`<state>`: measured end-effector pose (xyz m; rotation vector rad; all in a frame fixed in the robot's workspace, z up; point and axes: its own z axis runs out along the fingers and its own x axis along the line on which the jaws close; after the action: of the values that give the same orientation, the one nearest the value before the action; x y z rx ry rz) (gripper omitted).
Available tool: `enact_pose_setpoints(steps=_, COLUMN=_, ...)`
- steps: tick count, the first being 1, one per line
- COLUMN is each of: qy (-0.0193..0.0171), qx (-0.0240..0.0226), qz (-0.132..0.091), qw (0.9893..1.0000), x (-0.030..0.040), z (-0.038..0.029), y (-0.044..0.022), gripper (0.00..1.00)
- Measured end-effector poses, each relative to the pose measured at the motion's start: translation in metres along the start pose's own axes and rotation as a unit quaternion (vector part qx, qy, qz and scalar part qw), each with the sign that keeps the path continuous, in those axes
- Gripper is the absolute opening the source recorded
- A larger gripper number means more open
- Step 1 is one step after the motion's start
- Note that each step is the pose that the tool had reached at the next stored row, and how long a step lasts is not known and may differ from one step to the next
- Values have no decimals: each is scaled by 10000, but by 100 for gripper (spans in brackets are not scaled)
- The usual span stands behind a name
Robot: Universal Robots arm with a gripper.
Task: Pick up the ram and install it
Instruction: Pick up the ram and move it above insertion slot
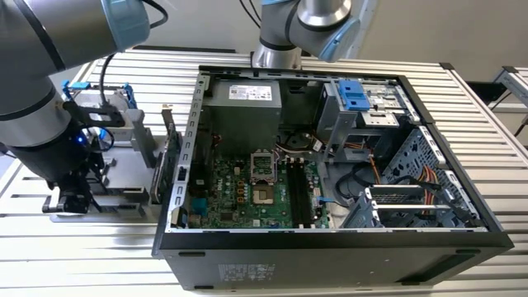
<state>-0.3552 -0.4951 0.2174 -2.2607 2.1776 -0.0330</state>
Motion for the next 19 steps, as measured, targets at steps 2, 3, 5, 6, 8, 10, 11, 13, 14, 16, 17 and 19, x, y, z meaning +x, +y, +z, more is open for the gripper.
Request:
enact_pose_setpoints(steps=2, qy=0, qx=0, qz=-2, qw=10000, x=1, z=27, y=1, gripper=100)
enact_pose_setpoints(steps=3, qy=0, qx=0, qz=-3, qw=10000, x=1, z=41, y=1, gripper=100)
enact_pose_setpoints(steps=5, qy=0, qx=0, qz=-3, qw=10000, x=1, z=68, y=1, gripper=100)
enact_pose_setpoints(steps=6, qy=0, qx=0, qz=-3, qw=10000, x=1, z=82, y=1, gripper=100)
enact_pose_setpoints(steps=8, qy=0, qx=0, qz=-3, qw=10000, x=1, z=107, y=2, gripper=100)
enact_pose_setpoints(steps=10, qy=0, qx=0, qz=-3, qw=10000, x=1, z=129, y=3, gripper=100)
enact_pose_setpoints(steps=11, qy=0, qx=0, qz=-3, qw=10000, x=0, z=140, y=4, gripper=100)
enact_pose_setpoints(steps=13, qy=1, qx=-1, qz=-2, qw=10000, x=0, z=162, y=12, gripper=100)
enact_pose_setpoints(steps=14, qy=1, qx=-1, qz=-2, qw=10000, x=0, z=173, y=17, gripper=100)
enact_pose_setpoints(steps=16, qy=0, qx=0, qz=0, qw=10000, x=-1, z=193, y=22, gripper=100)
enact_pose_setpoints(steps=17, qy=-1, qx=1, qz=-1, qw=10000, x=-1, z=201, y=23, gripper=100)
enact_pose_setpoints(steps=19, qy=0, qx=0, qz=0, qw=10000, x=-2, z=216, y=26, gripper=100)
